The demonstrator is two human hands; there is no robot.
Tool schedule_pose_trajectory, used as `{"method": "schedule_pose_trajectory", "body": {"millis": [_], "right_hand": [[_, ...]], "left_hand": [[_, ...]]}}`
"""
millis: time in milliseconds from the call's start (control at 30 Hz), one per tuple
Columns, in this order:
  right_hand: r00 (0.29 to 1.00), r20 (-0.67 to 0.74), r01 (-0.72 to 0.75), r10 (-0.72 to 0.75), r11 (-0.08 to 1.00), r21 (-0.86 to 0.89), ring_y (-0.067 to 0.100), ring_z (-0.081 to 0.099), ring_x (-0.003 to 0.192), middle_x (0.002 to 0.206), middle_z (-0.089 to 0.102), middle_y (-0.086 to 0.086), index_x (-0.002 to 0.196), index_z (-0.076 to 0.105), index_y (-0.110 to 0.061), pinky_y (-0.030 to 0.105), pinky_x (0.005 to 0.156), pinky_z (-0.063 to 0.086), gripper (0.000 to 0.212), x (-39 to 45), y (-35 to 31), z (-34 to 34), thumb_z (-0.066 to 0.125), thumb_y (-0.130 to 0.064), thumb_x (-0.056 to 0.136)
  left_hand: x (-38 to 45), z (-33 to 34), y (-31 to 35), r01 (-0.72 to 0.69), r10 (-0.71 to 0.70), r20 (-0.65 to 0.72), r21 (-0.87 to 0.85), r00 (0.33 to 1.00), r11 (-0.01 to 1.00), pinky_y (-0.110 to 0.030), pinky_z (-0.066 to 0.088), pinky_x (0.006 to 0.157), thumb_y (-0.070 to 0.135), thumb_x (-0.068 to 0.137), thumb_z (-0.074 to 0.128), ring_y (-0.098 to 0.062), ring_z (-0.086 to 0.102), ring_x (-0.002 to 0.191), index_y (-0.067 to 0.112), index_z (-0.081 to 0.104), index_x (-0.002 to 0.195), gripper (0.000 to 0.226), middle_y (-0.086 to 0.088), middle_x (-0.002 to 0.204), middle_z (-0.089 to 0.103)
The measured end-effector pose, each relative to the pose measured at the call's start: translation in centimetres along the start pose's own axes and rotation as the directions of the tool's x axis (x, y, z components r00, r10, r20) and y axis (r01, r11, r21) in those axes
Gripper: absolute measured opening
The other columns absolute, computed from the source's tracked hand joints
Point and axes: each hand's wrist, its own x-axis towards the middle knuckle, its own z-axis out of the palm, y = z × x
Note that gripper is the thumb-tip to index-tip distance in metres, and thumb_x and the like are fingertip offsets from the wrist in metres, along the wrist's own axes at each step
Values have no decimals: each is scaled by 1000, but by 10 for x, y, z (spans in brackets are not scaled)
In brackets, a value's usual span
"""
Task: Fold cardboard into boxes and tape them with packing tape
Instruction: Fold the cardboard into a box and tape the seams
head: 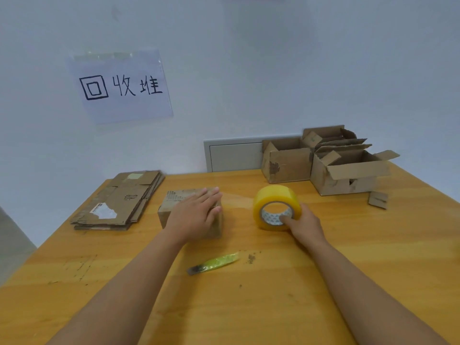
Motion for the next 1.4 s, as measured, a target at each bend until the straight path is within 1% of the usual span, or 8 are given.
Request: {"method": "schedule_pose_trajectory", "body": {"millis": [233,500,733,833,900,967,1067,1400], "right_hand": [[970,-237,15,-56,985,-172,36,55,117,133,58,11,151,36,-26,44,87,50,59,11,11,-33,59,-29,97],[973,-229,-19,9,999,-41,37,56,113,125,61,13,137,50,-18,40,83,45,43,14,20,-31,60,-24,95],[939,-342,-51,42,998,-20,42,43,124,146,32,20,156,15,-20,48,93,43,82,10,15,-34,66,-18,91],[797,-532,178,-286,953,-245,40,38,121,138,36,24,149,26,-11,51,94,39,78,-10,2,-22,65,-12,82],[708,-423,446,-566,822,-354,36,45,109,121,49,21,135,41,-10,49,91,43,57,-29,-13,0,56,-14,80],[679,-19,681,-734,639,-358,30,52,99,108,58,10,123,56,-14,50,87,50,41,-48,-27,28,46,-27,86],[616,536,785,-577,505,-358,25,45,115,123,57,2,133,57,-24,41,102,40,60,-71,-38,61,26,-52,90],[603,729,732,-324,588,-344,19,46,91,97,53,-4,95,48,-23,38,80,41,13,-68,-59,66,58,-32,96]], "left_hand": [[4,-1,-7,19,-20,-16,-34,1000,999,-36,29,117,59,98,14,-4,18,149,39,32,152,61,24,159,22],[5,-5,-12,8,-8,41,-18,999,1000,-32,16,120,48,106,24,-5,12,150,37,26,155,51,22,161,15],[7,2,-16,9,-10,37,47,999,999,-36,7,122,52,104,14,-8,5,152,37,22,156,55,20,163,10],[6,1,-15,7,-7,-1,53,1000,999,-40,19,117,57,95,7,-10,18,148,36,27,155,66,20,162,20],[6,2,-16,0,0,-13,55,1000,999,-39,22,116,57,97,10,-8,21,147,37,28,154,63,21,161,22],[6,4,-17,6,-5,-12,61,1000,998,-38,20,117,54,102,15,-7,18,148,39,27,154,56,22,161,20],[5,6,-18,2,-1,-17,68,1000,998,-38,14,122,56,100,12,-9,17,150,40,25,154,58,20,162,19],[6,9,-15,32,-31,-64,22,997,999,-38,20,120,57,97,15,-9,22,149,43,36,149,58,22,159,25]]}}
